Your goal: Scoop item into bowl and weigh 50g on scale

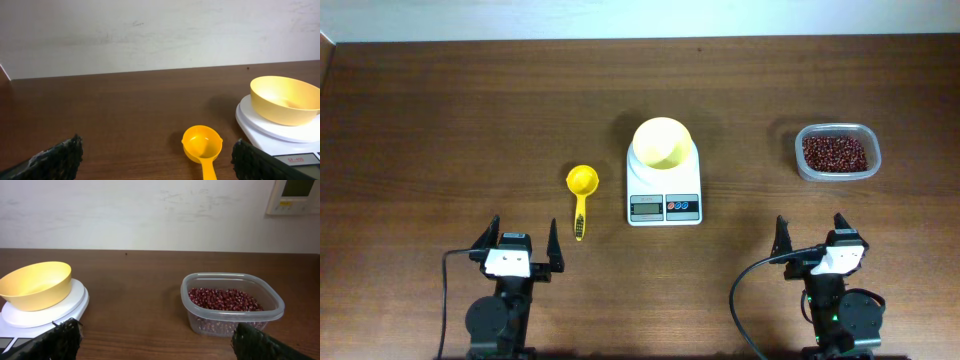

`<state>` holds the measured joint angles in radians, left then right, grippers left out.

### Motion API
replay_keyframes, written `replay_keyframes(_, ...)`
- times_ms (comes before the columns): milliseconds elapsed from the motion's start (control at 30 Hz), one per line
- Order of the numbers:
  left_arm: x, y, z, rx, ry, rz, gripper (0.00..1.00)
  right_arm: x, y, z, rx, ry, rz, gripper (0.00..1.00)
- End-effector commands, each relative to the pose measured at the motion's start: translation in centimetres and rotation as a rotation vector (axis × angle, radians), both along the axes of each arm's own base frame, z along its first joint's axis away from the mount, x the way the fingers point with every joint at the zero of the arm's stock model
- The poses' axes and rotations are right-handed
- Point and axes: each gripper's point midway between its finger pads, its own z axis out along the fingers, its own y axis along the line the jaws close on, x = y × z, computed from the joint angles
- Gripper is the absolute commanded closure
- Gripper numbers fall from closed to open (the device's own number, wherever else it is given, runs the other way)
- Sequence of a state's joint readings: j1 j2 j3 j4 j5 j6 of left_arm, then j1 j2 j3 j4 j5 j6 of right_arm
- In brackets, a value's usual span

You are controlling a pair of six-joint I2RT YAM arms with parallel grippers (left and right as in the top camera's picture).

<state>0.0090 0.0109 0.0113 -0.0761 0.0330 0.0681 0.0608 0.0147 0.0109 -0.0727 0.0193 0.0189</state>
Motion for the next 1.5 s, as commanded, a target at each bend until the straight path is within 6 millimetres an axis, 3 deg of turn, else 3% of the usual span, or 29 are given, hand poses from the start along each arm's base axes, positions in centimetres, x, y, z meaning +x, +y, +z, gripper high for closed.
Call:
replay_keyframes(0, 0.0, 0.2, -0.1, 0.016, 0.003, 0.009, 0.01, 0.0, 0.0, -0.2, -0.004, 0.001, -0.004, 0.01)
replay_keyframes(800, 0.0, 0.2, -0.1, 0.015, 0.004, 0.009, 0.01, 0.0, 0.0, -0.2, -0.004, 0.001, -0.004, 0.01)
replay_keyframes(900, 0.0, 0.2, -0.1, -0.096, 0.006, 0.018, 0.01, 0.0, 0.0, -0.2, -0.004, 0.001, -0.004, 0.01)
replay_keyframes(1000, -0.2, -0.3, 0.0, -0.101, 0.019, -0.012, 0.01, 0.0, 0.0, -0.2, -0.004, 0.001, -0.004, 0.01)
replay_keyframes(1167, -0.7, -0.8, 2.8, -0.104, 0.074, -0.038, 0.01, 0.0, 0.0, -0.2, -0.004, 0.001, -0.004, 0.01)
replay_keyframes(1300, 0.3, -1.7, 4.9, -0.041, 0.179, -0.099, 0.01, 0.0, 0.0, -0.2, -0.004, 0.001, -0.004, 0.01)
replay_keyframes(1467, 4.8, -3.0, 6.0, -0.055, 0.427, -0.182, 0.01, 0.0, 0.0, -0.2, -0.004, 0.001, -0.004, 0.01)
